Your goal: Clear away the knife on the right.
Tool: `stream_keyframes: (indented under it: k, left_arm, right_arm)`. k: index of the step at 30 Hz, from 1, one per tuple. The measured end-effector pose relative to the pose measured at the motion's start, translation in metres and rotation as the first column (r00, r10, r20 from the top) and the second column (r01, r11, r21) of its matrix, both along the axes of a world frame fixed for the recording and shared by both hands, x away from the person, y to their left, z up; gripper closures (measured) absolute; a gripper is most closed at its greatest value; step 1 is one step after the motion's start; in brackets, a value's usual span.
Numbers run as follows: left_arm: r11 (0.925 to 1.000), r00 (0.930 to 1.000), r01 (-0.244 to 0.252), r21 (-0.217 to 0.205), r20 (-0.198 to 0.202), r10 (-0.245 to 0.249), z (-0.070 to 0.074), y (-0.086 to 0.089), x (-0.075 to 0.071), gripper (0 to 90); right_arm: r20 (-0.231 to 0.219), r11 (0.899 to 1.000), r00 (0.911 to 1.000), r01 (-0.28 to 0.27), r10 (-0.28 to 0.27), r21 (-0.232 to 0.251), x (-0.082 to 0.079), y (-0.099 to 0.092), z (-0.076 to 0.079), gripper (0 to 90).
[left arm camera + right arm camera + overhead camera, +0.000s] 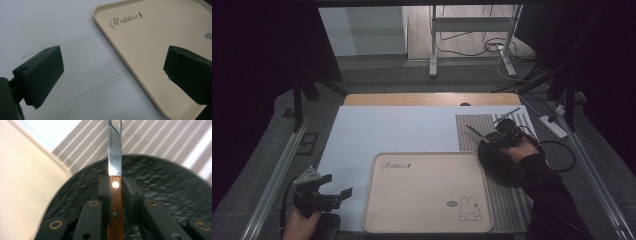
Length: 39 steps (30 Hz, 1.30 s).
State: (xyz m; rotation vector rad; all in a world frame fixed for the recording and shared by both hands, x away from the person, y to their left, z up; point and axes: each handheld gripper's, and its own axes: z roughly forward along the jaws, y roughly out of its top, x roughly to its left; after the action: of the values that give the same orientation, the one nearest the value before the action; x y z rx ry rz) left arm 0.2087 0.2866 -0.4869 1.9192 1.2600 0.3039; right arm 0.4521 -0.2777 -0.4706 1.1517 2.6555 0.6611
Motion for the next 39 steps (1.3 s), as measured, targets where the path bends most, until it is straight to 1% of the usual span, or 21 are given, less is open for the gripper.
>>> stream_keyframes:
  k: [6,12,18,24,35,39]
  left_arm:
    - [1.0000,1.0000,0.002,0.003,0.001,-0.002,0.000,0.000,0.000,3.1]
    - [1.0000,1.0000,0.002,0.004,0.001,-0.002,0.000,0.000,0.000,3.1]
    - [1.0000,1.0000,0.002,0.006,0.001,-0.002,0.000,-0.001,0.000,3.1]
    - [1.0000,1.0000,0.001,0.005,0.001,-0.001,0.000,-0.001,0.000,3.1]
    - [1.0000,1.0000,0.000,0.006,0.001,0.000,0.000,-0.001,0.000,3.1]
    - [1.0000,1.0000,-0.001,0.008,0.001,0.001,0.000,-0.001,0.000,3.2]
  right_arm:
    - [-0.011,0.998,0.9983,-0.058,0.058,0.000,-0.022,0.016,-0.004,77.3]
    - [-0.014,0.995,0.9949,-0.100,0.100,0.019,-0.043,0.029,-0.004,77.3]
    - [-0.017,0.989,0.9892,-0.146,0.146,0.020,-0.063,0.043,-0.004,77.2]
    - [-0.016,0.984,0.9842,-0.176,0.176,0.025,-0.082,0.056,-0.005,77.2]
    - [-0.027,0.979,0.9791,-0.201,0.202,0.029,-0.113,0.078,-0.009,77.2]
    - [-0.034,0.974,0.9733,-0.226,0.227,0.027,-0.125,0.086,-0.012,77.2]
